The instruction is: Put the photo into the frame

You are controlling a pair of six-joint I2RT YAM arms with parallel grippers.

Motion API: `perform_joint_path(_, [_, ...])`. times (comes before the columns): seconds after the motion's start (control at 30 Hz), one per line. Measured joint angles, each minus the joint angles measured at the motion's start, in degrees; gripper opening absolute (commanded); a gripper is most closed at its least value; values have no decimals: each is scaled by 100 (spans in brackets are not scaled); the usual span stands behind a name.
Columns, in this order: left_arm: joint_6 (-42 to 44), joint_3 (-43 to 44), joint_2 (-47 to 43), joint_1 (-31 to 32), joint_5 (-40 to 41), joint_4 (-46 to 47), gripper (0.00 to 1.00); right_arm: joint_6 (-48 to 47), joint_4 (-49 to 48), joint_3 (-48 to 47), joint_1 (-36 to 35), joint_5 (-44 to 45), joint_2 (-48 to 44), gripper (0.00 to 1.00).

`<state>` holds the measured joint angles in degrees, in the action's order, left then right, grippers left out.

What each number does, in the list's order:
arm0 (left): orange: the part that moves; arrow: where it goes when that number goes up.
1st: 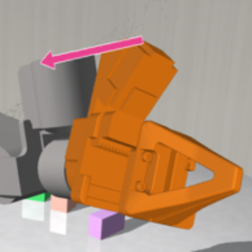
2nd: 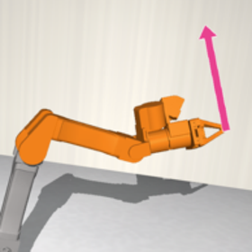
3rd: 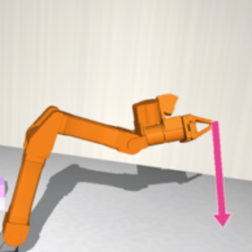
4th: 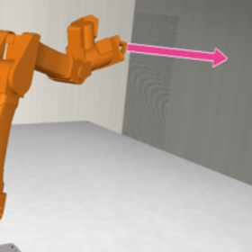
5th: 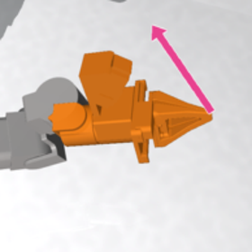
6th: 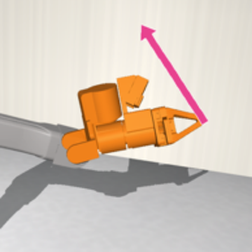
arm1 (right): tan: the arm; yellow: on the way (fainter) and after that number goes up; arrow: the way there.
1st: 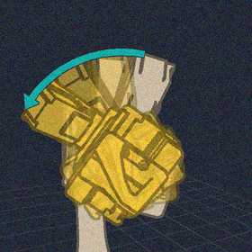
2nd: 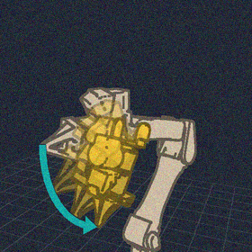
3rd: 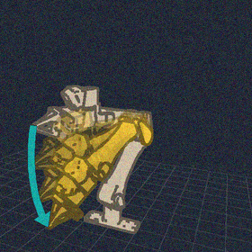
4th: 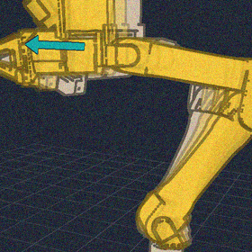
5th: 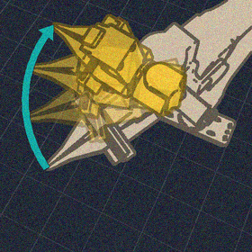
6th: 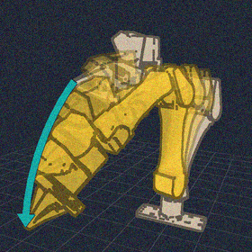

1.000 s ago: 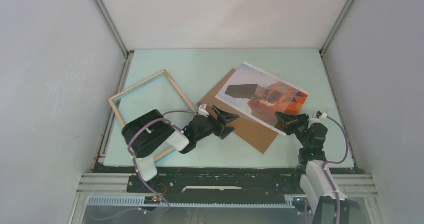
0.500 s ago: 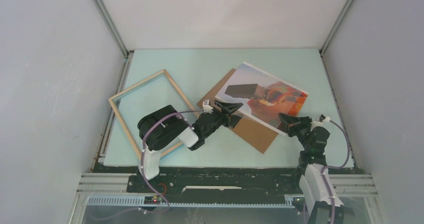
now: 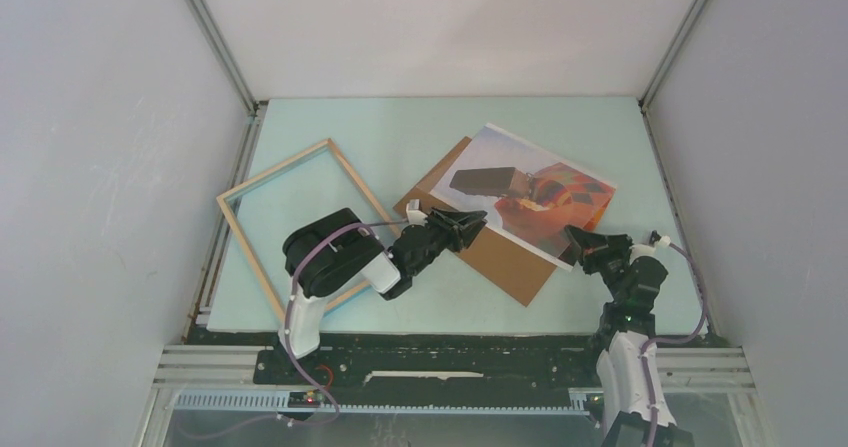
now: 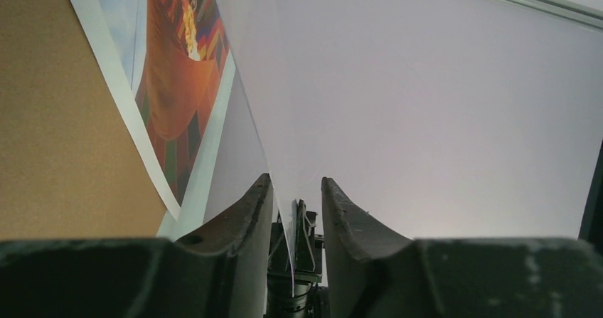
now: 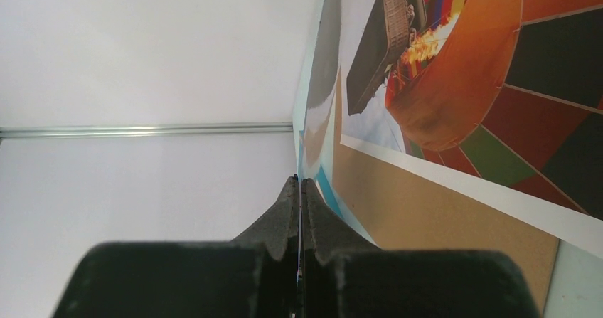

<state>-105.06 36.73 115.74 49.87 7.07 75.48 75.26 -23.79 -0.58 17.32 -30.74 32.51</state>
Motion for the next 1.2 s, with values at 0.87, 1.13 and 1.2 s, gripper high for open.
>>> perform_joint_path(0.87, [1062, 229, -245, -260, -66, -745, 27, -769, 942, 0, 92, -778, -835, 0])
perform_joint_path(1.13, [951, 435, 59, -319, -151, -656, 20, -791, 940, 0, 92, -811, -835, 0])
perform_joint_path(1.2, [938, 435, 63, -337, -153, -654, 19, -817, 940, 0, 92, -831, -833, 0])
